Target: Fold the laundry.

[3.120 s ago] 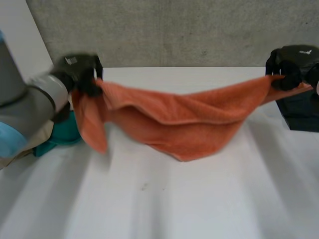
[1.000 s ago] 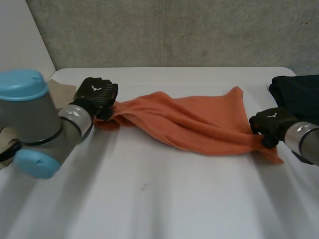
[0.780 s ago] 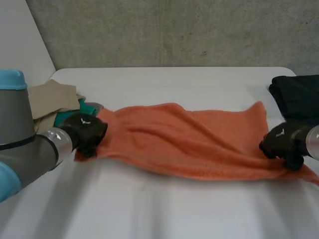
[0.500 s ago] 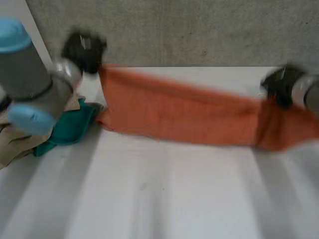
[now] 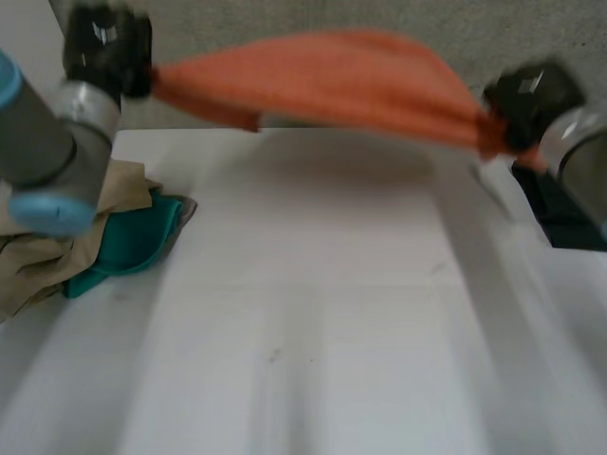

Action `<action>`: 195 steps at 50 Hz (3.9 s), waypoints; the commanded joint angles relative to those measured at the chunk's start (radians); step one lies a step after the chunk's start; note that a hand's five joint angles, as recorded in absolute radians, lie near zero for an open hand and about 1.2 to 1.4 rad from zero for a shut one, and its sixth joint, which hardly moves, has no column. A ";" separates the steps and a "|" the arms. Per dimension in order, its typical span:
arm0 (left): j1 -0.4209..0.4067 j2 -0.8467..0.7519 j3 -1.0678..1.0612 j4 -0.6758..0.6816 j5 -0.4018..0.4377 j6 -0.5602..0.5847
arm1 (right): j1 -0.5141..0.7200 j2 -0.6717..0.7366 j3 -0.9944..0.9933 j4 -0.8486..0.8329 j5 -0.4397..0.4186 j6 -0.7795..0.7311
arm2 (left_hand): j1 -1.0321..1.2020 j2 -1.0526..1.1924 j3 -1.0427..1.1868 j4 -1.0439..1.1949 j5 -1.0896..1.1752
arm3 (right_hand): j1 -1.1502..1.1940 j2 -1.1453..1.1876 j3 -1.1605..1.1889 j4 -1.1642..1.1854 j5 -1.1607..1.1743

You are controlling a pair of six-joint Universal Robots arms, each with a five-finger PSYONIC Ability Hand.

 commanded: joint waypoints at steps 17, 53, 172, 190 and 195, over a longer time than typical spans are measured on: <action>-0.008 0.101 -0.470 0.127 0.057 -0.048 | -0.093 0.022 0.304 0.029 -0.066 0.116 | 0.240 0.199 0.209 0.200 0.236 | -0.760 -0.806 -0.820 -0.827 -0.820; 0.001 0.162 -0.516 0.101 0.068 -0.098 | -0.219 -0.015 0.626 -0.135 -0.198 0.381 | 0.240 0.199 0.209 0.200 0.236 | -0.605 -0.650 -0.665 -0.672 -0.664; -0.008 0.347 -0.648 -0.748 0.074 0.354 | -0.391 -0.100 0.417 0.549 -0.091 -0.654 | 0.240 0.199 0.209 0.200 0.236 | 0.265 0.219 0.205 0.198 0.205; -0.061 -0.111 -0.038 -0.597 -0.078 0.204 | -0.242 0.198 0.158 -0.052 -0.149 -0.357 | 0.240 0.199 0.209 0.200 0.236 | 0.265 0.219 0.205 0.198 0.205; -0.075 -0.232 0.120 -0.533 -0.101 0.210 | -0.214 0.281 0.088 -0.177 -0.144 -0.335 | 0.240 0.199 0.209 0.200 0.236 | 0.265 0.219 0.205 0.198 0.205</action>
